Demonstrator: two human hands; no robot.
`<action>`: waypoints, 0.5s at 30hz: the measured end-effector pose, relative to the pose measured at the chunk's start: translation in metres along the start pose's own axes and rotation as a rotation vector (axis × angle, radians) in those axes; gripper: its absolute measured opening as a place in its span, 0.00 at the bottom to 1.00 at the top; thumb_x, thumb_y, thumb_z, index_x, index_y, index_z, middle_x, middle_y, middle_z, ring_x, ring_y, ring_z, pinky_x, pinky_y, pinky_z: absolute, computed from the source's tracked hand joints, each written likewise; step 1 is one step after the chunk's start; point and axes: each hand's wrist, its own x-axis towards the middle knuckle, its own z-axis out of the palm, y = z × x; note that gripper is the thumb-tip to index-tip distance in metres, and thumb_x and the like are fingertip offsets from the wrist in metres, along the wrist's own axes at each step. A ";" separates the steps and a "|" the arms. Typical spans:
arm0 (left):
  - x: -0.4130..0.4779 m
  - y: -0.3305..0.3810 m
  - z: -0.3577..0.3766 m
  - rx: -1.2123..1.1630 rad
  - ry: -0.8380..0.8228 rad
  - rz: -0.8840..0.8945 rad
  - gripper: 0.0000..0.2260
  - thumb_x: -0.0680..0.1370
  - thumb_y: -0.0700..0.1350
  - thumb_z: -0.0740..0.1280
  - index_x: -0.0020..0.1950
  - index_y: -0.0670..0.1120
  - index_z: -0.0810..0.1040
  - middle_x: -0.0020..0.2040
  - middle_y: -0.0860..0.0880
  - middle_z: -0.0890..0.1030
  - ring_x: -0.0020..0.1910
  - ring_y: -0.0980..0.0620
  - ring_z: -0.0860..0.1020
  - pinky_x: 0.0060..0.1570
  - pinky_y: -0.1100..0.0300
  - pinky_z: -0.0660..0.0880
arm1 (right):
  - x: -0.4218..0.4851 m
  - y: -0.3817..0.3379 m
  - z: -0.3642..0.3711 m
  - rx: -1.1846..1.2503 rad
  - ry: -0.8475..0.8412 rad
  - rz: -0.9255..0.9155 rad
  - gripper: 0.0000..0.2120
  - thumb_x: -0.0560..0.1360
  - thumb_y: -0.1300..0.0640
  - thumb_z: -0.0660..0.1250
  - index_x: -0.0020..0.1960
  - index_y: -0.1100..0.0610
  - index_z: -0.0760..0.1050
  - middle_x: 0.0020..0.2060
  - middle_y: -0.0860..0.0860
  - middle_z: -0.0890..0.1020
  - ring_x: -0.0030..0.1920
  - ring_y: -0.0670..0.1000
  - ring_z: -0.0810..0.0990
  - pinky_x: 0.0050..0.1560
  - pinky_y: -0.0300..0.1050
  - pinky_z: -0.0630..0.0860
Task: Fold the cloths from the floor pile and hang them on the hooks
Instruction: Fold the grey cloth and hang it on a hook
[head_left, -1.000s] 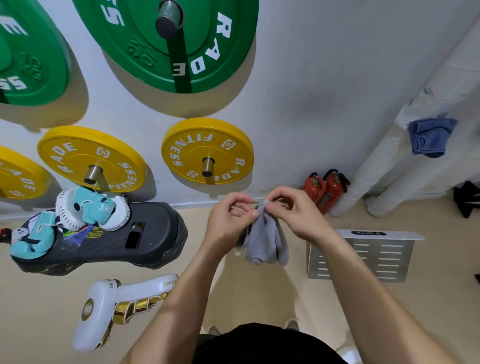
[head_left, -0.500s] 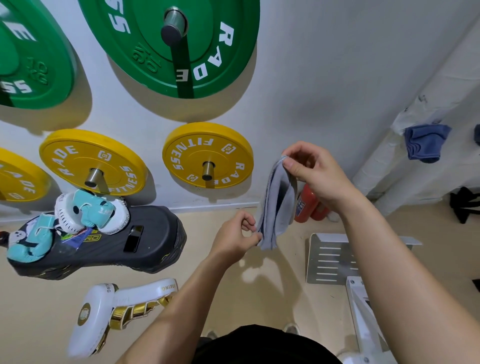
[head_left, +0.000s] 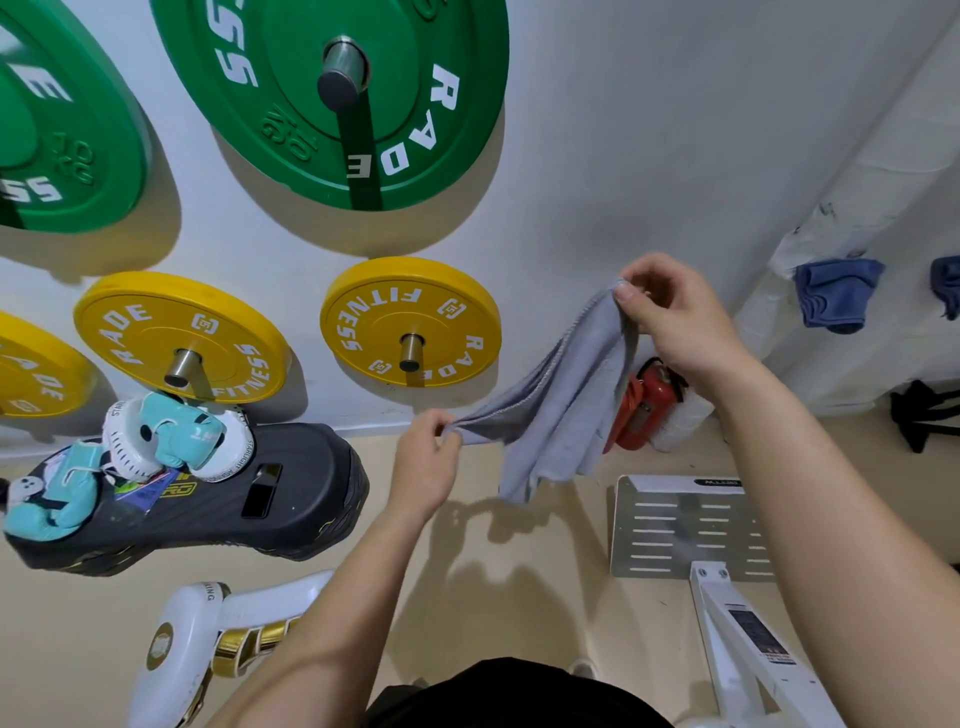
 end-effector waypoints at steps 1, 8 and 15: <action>0.003 -0.001 -0.010 -0.064 0.048 -0.046 0.05 0.78 0.41 0.63 0.44 0.49 0.75 0.41 0.51 0.78 0.42 0.49 0.74 0.43 0.54 0.70 | 0.001 0.012 -0.005 -0.068 0.079 0.046 0.07 0.78 0.60 0.66 0.44 0.49 0.75 0.37 0.46 0.75 0.39 0.44 0.72 0.43 0.38 0.69; 0.022 0.024 -0.061 -0.216 0.230 -0.037 0.07 0.82 0.50 0.60 0.48 0.48 0.73 0.40 0.54 0.77 0.41 0.54 0.74 0.44 0.52 0.71 | -0.025 0.078 0.000 -0.089 0.170 0.355 0.07 0.80 0.57 0.64 0.43 0.50 0.74 0.36 0.50 0.75 0.35 0.49 0.71 0.43 0.46 0.68; 0.023 0.051 -0.070 -0.149 0.451 0.041 0.06 0.84 0.45 0.59 0.51 0.46 0.72 0.39 0.59 0.74 0.39 0.68 0.73 0.37 0.62 0.64 | -0.039 0.065 0.022 0.141 0.279 0.294 0.11 0.81 0.56 0.62 0.40 0.50 0.71 0.32 0.48 0.72 0.35 0.46 0.69 0.37 0.43 0.65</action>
